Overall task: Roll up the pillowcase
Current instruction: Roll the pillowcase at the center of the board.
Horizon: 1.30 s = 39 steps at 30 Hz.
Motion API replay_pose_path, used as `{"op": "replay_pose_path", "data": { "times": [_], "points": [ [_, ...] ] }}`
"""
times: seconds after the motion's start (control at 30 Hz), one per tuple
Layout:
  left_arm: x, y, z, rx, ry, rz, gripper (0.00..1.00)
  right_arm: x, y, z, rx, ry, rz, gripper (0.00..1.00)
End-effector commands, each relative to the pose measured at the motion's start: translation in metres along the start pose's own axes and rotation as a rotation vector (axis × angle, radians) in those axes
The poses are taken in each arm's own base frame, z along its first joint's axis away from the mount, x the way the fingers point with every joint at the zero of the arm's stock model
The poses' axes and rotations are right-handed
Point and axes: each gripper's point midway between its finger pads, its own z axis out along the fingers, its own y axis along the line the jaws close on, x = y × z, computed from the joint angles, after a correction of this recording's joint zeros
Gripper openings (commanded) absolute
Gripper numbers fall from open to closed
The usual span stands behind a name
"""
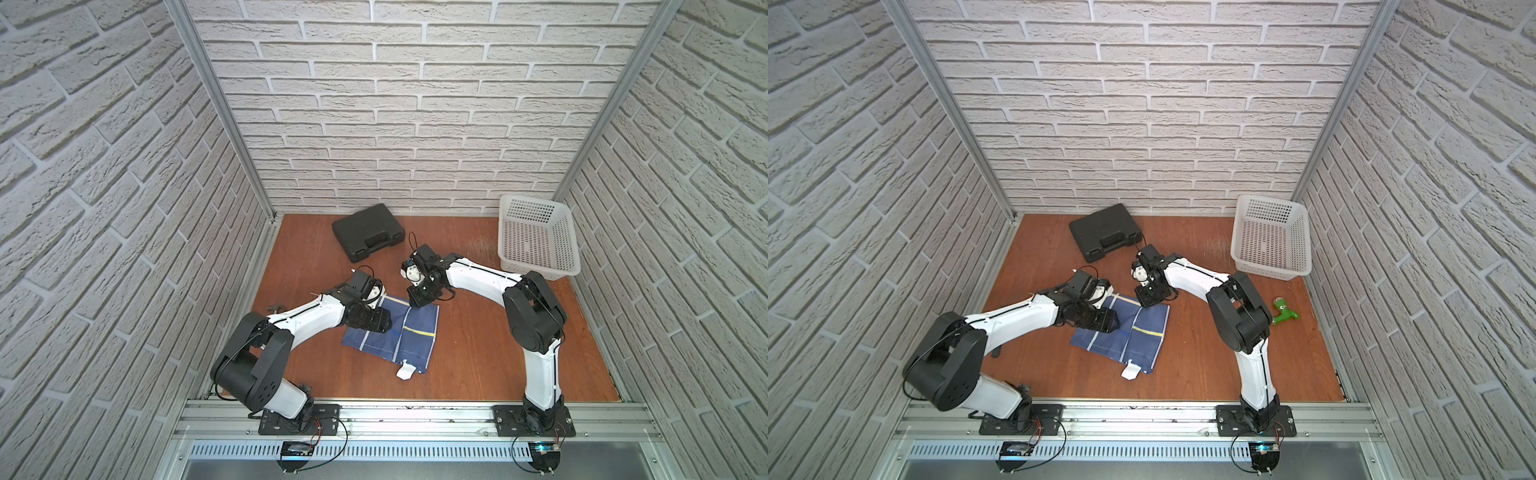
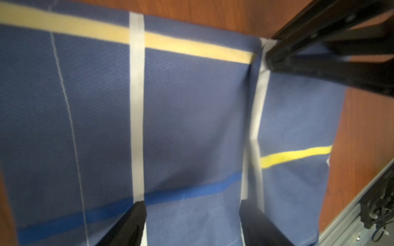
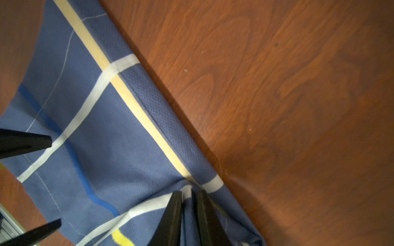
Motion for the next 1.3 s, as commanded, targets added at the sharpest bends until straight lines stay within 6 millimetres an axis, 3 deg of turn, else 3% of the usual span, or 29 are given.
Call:
{"op": "replay_pose_path", "data": {
  "times": [0.0, 0.13, 0.27, 0.37, 0.47, 0.67, 0.9, 0.97, 1.1, 1.27],
  "points": [
    [-0.008, -0.022, -0.02, 0.013, -0.027, 0.028, 0.74, 0.001, -0.005, 0.002, -0.007, -0.004, 0.025, 0.24],
    [-0.007, -0.056, -0.027, 0.06, -0.034, 0.08, 0.74, -0.008, -0.008, -0.018, 0.007, -0.054, 0.023, 0.31],
    [0.004, -0.09, -0.02, 0.104, -0.01, 0.163, 0.72, -0.016, -0.016, -0.059, 0.039, -0.143, 0.026, 0.39],
    [0.013, -0.106, -0.01, 0.123, -0.001, 0.221, 0.71, -0.01, -0.023, -0.082, 0.017, -0.188, 0.078, 0.4],
    [0.024, -0.114, 0.003, 0.136, 0.028, 0.265, 0.7, 0.007, -0.016, -0.088, -0.07, -0.193, 0.125, 0.38],
    [0.042, -0.106, 0.024, 0.125, 0.076, 0.28, 0.68, 0.021, 0.02, -0.076, -0.297, -0.21, 0.211, 0.28],
    [0.05, -0.103, 0.026, 0.135, 0.085, 0.287, 0.68, -0.005, 0.03, -0.043, -0.401, -0.236, 0.267, 0.24],
    [0.051, -0.101, 0.024, 0.129, 0.082, 0.283, 0.68, -0.003, 0.023, -0.031, -0.372, -0.218, 0.275, 0.23],
    [0.055, -0.096, 0.024, 0.11, 0.087, 0.287, 0.68, 0.013, -0.007, -0.004, -0.228, -0.16, 0.293, 0.19],
    [0.056, -0.096, 0.02, 0.109, 0.093, 0.278, 0.68, 0.031, -0.03, 0.007, -0.129, -0.126, 0.315, 0.19]
  ]
}}
